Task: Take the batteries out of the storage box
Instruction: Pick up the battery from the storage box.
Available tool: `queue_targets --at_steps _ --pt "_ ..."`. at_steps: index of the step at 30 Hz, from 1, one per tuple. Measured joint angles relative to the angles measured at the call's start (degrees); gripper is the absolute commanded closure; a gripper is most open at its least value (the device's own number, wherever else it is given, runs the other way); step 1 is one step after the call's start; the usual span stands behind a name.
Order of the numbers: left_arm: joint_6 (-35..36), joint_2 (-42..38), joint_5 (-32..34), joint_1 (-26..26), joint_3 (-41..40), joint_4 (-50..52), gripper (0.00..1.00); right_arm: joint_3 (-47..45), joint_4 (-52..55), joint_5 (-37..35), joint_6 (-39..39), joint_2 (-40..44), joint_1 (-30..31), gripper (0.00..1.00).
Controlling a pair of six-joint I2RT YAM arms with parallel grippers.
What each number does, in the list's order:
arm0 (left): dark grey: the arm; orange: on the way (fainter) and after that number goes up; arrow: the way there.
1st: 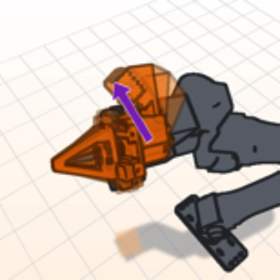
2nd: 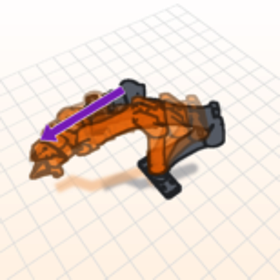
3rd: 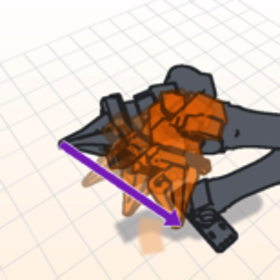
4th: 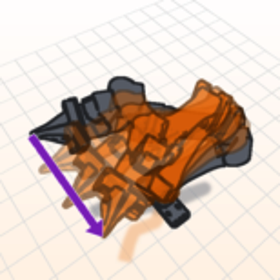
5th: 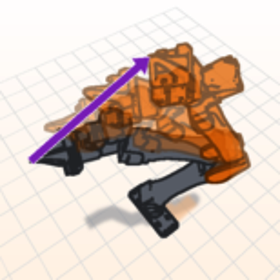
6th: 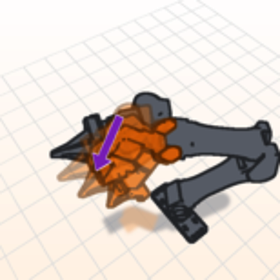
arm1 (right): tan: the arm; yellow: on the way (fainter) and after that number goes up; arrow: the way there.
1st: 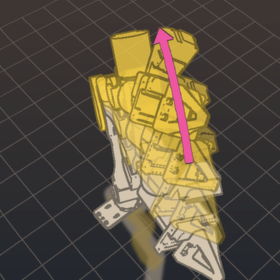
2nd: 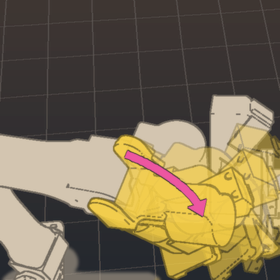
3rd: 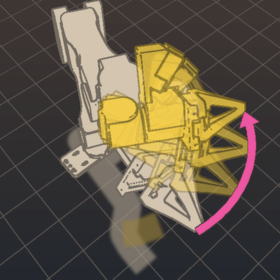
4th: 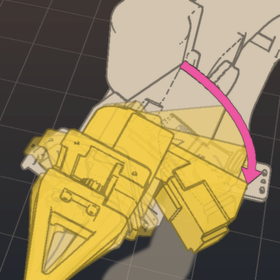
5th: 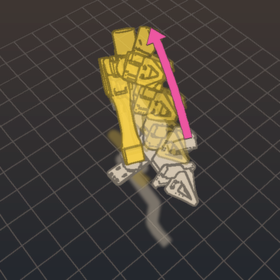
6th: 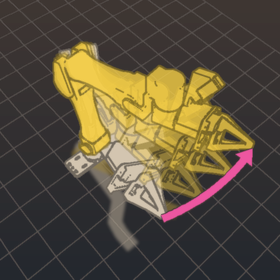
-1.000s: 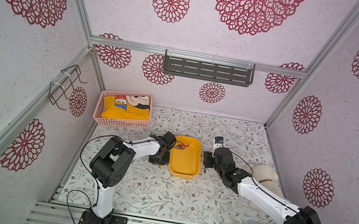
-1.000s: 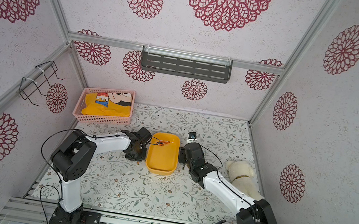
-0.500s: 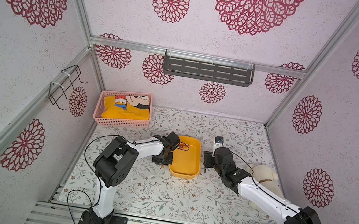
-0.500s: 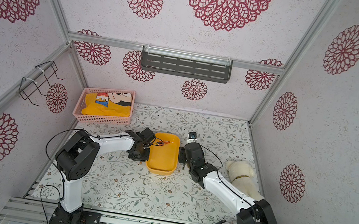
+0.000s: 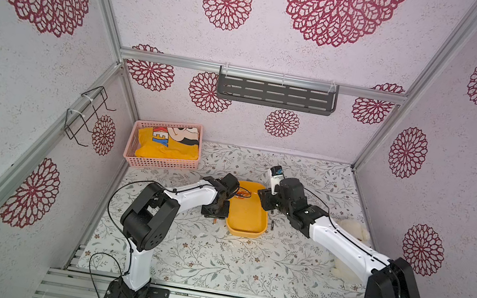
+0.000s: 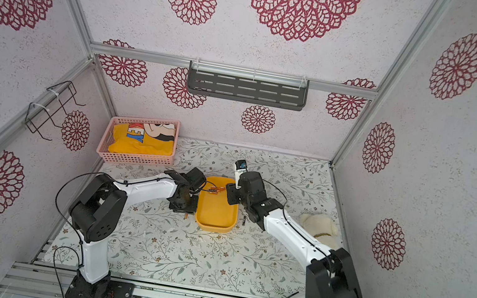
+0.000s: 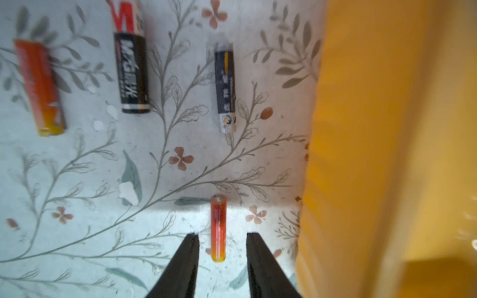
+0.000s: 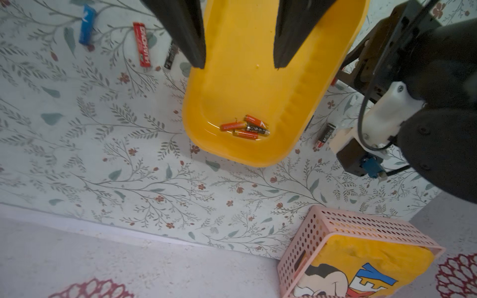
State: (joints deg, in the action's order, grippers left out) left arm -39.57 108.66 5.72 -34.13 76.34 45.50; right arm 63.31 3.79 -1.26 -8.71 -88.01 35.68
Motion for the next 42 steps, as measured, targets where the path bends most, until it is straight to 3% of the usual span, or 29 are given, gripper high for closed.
queue_targets --at_steps 7,15,19,26,32,42 --pt "0.4 -10.6 1.9 0.7 0.5 0.1 0.56 12.8 5.9 5.7 8.5 -15.8 0.0 0.68" --pt "0.5 -29.2 0.2 7.1 -18.9 -14.0 0.48 25.2 11.6 7.3 18.9 -29.2 0.0 0.73" --pt "0.6 -29.7 -0.6 8.9 -23.7 -16.7 0.48 30.3 13.8 7.0 23.0 -34.5 0.2 0.73" --pt "0.6 -27.5 -2.2 8.9 -23.8 -18.3 0.48 35.8 16.9 6.3 27.2 -40.8 0.7 0.75" --pt "0.5 -25.7 -2.4 8.9 -23.8 -18.7 0.48 36.5 17.9 6.0 28.7 -41.0 1.2 0.84" --pt "0.6 -23.0 -2.4 8.8 -23.0 -18.6 0.47 35.6 17.2 7.1 28.6 -40.9 1.4 0.81"
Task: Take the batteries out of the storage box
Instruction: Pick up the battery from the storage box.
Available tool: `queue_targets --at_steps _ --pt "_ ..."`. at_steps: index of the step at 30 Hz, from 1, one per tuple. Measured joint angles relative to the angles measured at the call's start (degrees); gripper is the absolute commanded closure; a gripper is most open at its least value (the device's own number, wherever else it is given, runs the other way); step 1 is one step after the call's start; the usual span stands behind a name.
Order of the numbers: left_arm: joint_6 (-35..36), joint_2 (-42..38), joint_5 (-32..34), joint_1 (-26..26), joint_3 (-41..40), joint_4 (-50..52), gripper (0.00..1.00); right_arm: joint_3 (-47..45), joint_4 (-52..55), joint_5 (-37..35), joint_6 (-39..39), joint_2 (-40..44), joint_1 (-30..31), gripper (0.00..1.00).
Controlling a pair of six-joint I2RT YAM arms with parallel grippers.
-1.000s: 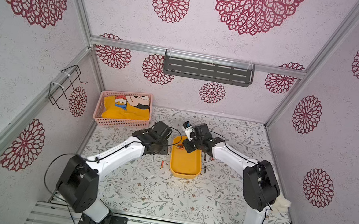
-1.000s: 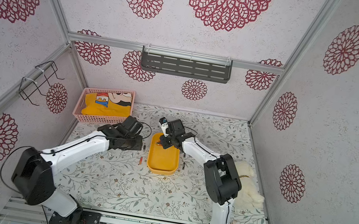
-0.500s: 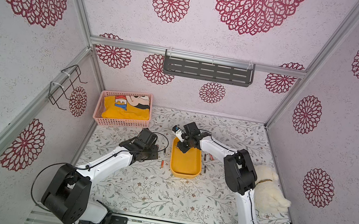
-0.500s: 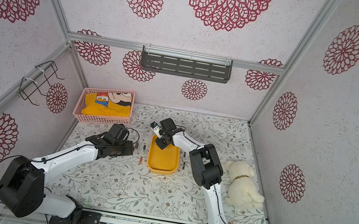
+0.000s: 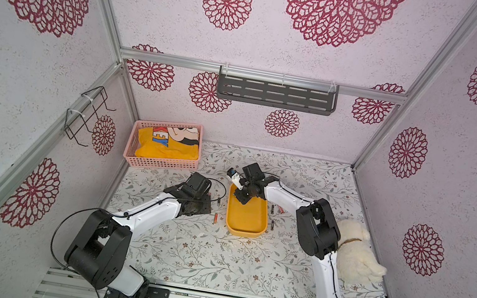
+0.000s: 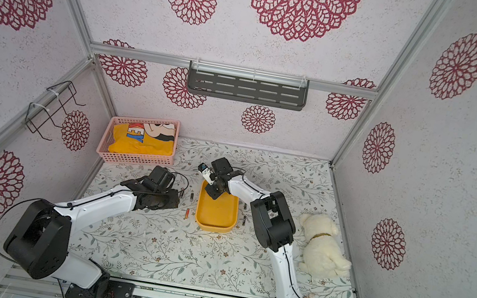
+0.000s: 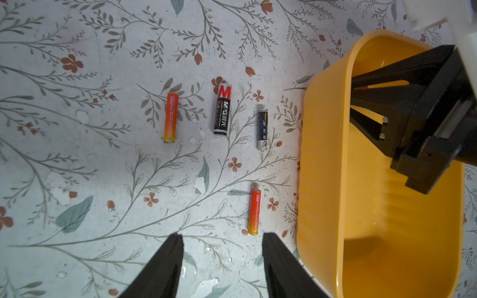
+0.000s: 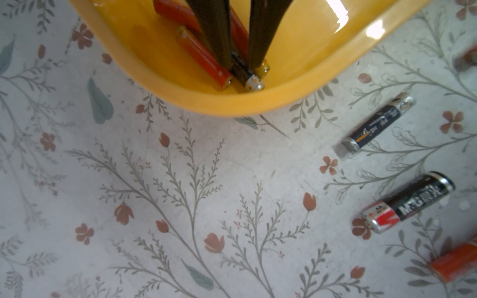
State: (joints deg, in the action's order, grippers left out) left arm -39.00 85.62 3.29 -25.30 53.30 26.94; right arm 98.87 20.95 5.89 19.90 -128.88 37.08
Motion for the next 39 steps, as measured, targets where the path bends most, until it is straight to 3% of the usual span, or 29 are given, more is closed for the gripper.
queue_targets --at_steps 6,14,24,39 --pt "0.0 1.1 -0.3 -0.1 0.5 0.0 0.46 -1.6 0.3 1.4 -0.7 0.0 0.3 0.80" --pt "0.0 2.7 -0.8 -0.2 1.3 0.3 0.44 -1.6 1.1 1.9 -2.9 0.2 0.3 0.91" --pt "0.1 3.5 -0.9 -0.2 2.7 1.1 0.44 -1.6 4.4 2.5 -6.6 1.2 0.3 0.94" --pt "1.0 5.9 -1.2 -0.2 4.1 1.6 0.43 -12.3 4.7 5.5 -16.1 10.6 0.3 0.99"
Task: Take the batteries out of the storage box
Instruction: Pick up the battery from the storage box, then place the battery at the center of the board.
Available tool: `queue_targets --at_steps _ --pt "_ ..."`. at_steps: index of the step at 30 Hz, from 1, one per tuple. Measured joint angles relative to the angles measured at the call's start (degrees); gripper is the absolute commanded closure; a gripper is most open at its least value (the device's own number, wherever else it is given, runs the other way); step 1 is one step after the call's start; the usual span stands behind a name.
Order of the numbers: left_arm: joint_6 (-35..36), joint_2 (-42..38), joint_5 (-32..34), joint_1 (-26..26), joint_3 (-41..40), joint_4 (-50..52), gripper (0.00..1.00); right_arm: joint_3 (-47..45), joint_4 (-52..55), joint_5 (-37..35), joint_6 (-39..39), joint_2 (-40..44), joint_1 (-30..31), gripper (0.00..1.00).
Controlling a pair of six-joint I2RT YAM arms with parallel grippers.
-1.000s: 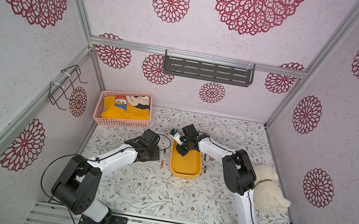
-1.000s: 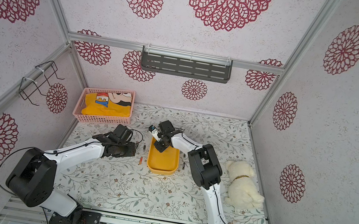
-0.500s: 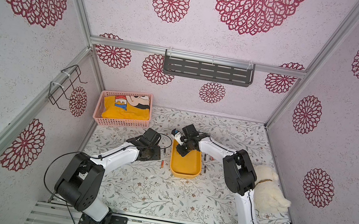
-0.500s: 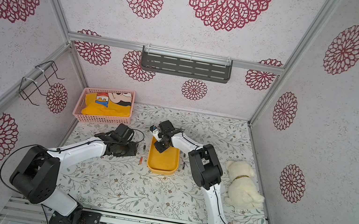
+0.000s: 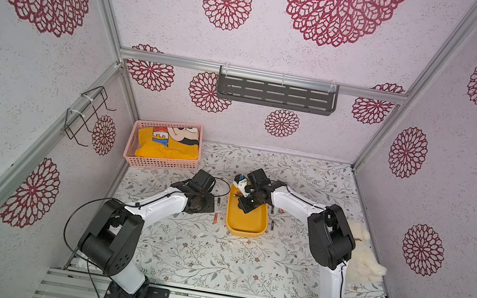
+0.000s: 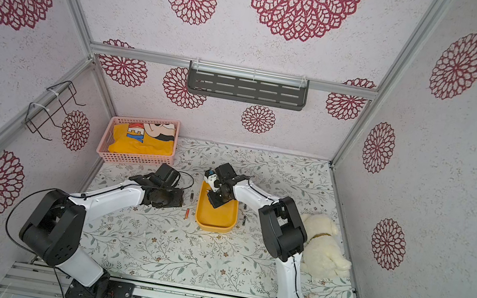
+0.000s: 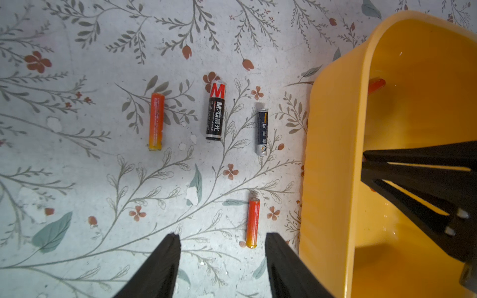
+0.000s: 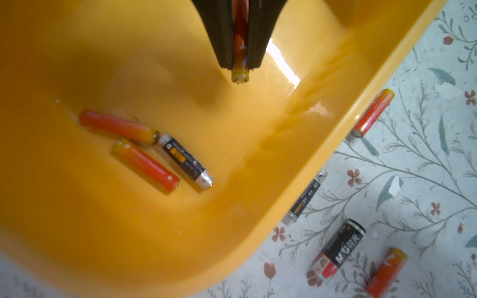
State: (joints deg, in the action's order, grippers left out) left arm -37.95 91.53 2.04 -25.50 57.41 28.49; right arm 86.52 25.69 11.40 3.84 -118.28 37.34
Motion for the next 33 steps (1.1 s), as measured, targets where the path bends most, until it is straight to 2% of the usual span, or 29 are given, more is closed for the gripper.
queue_targets --at_steps 9,15,19,24,33 --pt "0.1 0.0 -0.1 0.0 0.0 0.0 0.44 -2.7 -2.6 -0.8 -5.7 1.2 -0.2 0.99" --pt "0.2 0.0 0.0 -0.3 0.3 0.1 0.44 -5.9 -4.9 -0.7 -11.4 5.0 -0.3 0.99" --pt "0.3 -0.1 0.7 -1.1 1.0 0.1 0.44 -9.0 -7.0 -0.4 -15.7 11.1 -1.4 0.99" --pt "0.5 -0.8 2.4 -2.6 2.2 0.4 0.43 -14.5 -9.2 0.2 -20.6 20.4 -5.7 0.98" --pt "0.5 -0.9 4.2 -3.8 3.9 0.8 0.43 -30.3 -8.4 -6.5 -26.4 35.5 -11.6 0.96"
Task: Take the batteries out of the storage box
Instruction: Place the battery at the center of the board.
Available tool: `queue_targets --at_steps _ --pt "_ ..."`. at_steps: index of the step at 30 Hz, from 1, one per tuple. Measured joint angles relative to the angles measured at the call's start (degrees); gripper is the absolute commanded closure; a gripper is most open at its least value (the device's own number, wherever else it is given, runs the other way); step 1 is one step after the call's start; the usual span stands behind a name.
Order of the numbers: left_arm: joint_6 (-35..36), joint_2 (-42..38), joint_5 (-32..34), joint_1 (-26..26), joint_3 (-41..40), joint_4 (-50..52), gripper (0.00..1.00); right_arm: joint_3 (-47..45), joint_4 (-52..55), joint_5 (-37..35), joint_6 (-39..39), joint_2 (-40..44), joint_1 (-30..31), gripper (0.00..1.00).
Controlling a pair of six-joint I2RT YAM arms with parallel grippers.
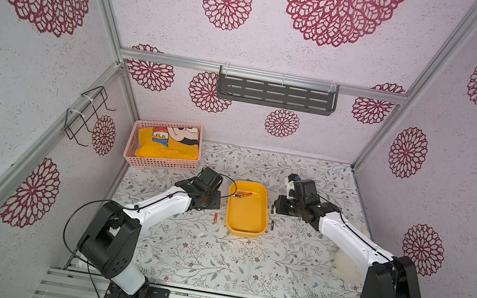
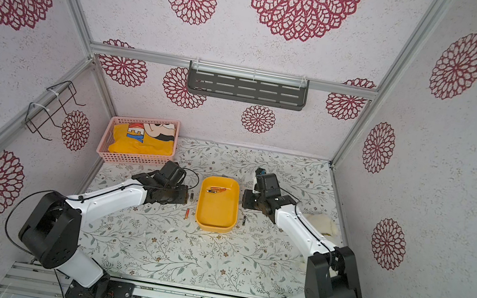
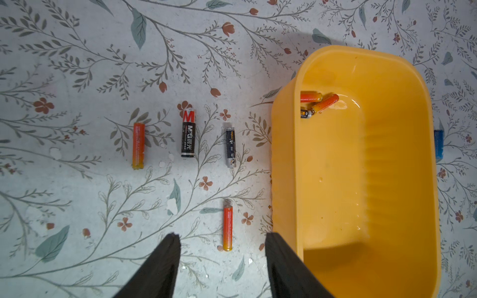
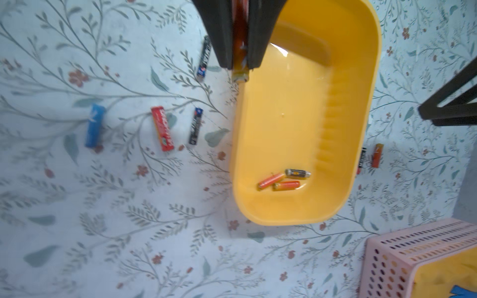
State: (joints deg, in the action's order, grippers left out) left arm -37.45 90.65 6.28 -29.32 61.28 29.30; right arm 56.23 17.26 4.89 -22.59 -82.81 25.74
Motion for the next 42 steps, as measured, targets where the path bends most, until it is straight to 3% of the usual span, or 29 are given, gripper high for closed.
queue_targets --at_steps 11,33,37,42 --pt "1.1 0.0 1.2 0.0 0.3 0.2 0.43 -14.6 -4.5 -3.9 -4.0 0.9 -0.2 0.97" --pt "5.7 -0.1 3.4 0.0 0.4 3.1 0.41 -15.6 -15.2 -7.1 -2.4 -7.2 -2.1 0.94" --pt "7.3 -0.8 3.7 0.0 1.1 3.4 0.41 -15.5 -16.3 -7.2 -2.4 -7.7 -2.1 0.88" --pt "12.0 -1.4 1.7 0.0 4.3 3.9 0.39 -15.5 -16.8 -7.5 -1.7 -7.8 -2.1 0.70"
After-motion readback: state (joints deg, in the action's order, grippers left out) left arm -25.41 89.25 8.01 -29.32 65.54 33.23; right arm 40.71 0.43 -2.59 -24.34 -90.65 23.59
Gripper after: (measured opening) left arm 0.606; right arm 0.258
